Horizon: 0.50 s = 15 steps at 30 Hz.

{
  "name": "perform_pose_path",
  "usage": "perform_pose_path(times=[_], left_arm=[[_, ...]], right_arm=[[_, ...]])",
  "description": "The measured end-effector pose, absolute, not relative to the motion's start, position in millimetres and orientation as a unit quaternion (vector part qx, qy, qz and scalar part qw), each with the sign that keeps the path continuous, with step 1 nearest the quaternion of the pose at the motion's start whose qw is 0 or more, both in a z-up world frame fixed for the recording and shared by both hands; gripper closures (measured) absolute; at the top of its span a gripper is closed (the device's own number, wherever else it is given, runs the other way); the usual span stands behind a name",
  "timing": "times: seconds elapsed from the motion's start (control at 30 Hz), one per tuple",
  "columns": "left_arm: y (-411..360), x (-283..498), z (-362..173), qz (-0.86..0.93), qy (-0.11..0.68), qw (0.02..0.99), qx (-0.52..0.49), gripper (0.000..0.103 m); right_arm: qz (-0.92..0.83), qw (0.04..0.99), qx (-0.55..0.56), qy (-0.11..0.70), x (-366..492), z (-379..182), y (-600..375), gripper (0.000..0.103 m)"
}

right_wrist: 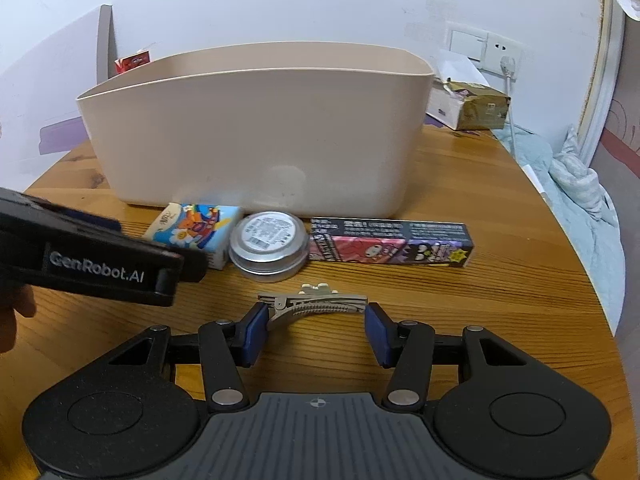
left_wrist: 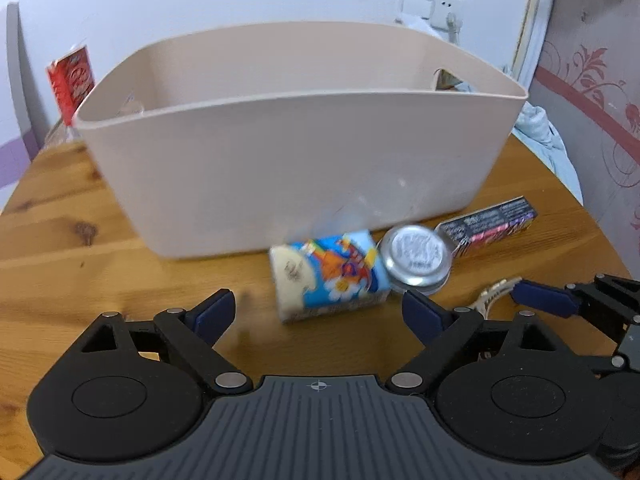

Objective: Organize objects
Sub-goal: 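Grasp the colourful soap box with the left tool while the right tool grasps the hair clip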

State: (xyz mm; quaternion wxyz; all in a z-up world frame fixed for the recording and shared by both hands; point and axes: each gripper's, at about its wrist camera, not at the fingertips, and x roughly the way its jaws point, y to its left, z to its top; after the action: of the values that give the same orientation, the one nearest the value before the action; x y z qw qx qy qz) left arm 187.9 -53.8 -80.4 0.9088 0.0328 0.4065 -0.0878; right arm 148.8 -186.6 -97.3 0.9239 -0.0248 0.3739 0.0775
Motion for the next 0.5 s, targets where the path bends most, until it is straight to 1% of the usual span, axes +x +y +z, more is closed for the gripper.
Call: perform_pose_path(times=[0.23, 0.4, 0.43, 0.47, 0.5], left_arm=[[-62, 213, -95, -0.044, 0.435, 0.898, 0.048, 0.01], [-48, 221, -96, -0.018, 0.431, 0.902, 0.019, 0.011], [-46, 222, -96, -0.018, 0.43, 0.903, 0.016, 0.014], [-44, 222, -95, -0.018, 0.426, 0.904, 0.016, 0.023], [-43, 221, -93, -0.021, 0.421, 0.907, 0.017, 0.03]], right_arm=[[0.069, 0.925, -0.02, 0.374, 150, -98, -198, 0.053], [0.068, 0.926, -0.018, 0.372, 152, -99, -202, 0.053], [0.068, 0.926, -0.018, 0.371, 153, -99, -202, 0.053], [0.068, 0.926, -0.018, 0.371, 153, -100, -202, 0.053], [0.068, 0.926, -0.018, 0.371, 153, -100, -202, 0.053]])
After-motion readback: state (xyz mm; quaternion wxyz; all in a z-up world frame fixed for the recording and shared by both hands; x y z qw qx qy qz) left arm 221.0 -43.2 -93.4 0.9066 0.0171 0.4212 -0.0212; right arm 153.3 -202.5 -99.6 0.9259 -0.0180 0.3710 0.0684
